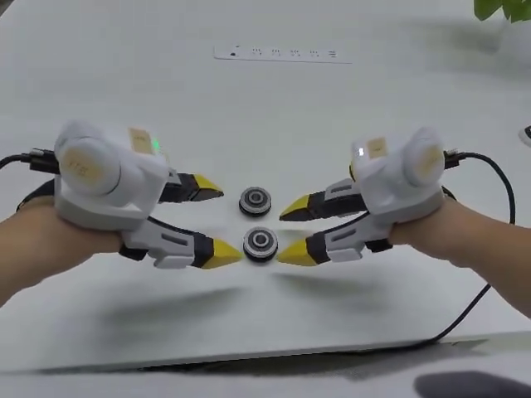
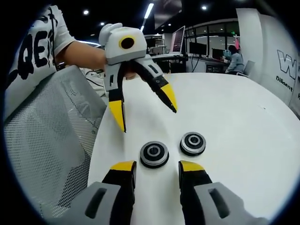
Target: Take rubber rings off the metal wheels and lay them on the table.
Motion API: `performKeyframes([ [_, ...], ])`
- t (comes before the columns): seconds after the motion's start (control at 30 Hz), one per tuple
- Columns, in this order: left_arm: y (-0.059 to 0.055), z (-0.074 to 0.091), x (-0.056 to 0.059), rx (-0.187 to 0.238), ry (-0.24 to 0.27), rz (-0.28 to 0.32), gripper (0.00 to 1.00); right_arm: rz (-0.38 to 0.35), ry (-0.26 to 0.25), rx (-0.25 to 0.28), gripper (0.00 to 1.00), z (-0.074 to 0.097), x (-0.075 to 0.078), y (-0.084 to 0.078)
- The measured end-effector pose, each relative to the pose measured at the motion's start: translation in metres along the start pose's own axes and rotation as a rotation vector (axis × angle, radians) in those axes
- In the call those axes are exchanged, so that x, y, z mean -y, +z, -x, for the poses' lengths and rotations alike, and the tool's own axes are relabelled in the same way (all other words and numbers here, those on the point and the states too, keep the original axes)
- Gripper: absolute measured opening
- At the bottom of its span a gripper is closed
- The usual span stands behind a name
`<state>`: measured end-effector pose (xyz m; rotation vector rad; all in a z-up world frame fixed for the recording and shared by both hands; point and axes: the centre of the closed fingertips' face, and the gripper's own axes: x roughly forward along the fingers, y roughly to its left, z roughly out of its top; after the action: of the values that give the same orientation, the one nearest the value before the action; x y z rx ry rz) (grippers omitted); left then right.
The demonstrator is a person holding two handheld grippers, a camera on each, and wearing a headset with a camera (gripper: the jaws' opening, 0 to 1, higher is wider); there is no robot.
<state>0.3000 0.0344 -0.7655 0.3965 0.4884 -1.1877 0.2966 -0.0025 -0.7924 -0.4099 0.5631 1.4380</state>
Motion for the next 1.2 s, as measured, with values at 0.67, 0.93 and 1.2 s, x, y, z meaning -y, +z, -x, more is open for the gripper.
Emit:
performKeyframes([
  [0.67, -0.001, -0.018, 0.011, -0.018, -0.057, 0.002, 0.45, -0.021, 0.005, 0.001, 0.32, -0.003, -0.003, -0.005],
  [0.93, 0.002, -0.023, 0.015, -0.014, -0.081, 0.011, 0.36, -0.013, 0.011, -0.006, 0.33, -0.005, -0.005, -0.005],
  [1.2, 0.000, -0.031, 0.018, -0.022, -0.100, 0.031, 0.26, -0.011, 0.015, -0.014, 0.33, -0.006, -0.006, -0.008],
])
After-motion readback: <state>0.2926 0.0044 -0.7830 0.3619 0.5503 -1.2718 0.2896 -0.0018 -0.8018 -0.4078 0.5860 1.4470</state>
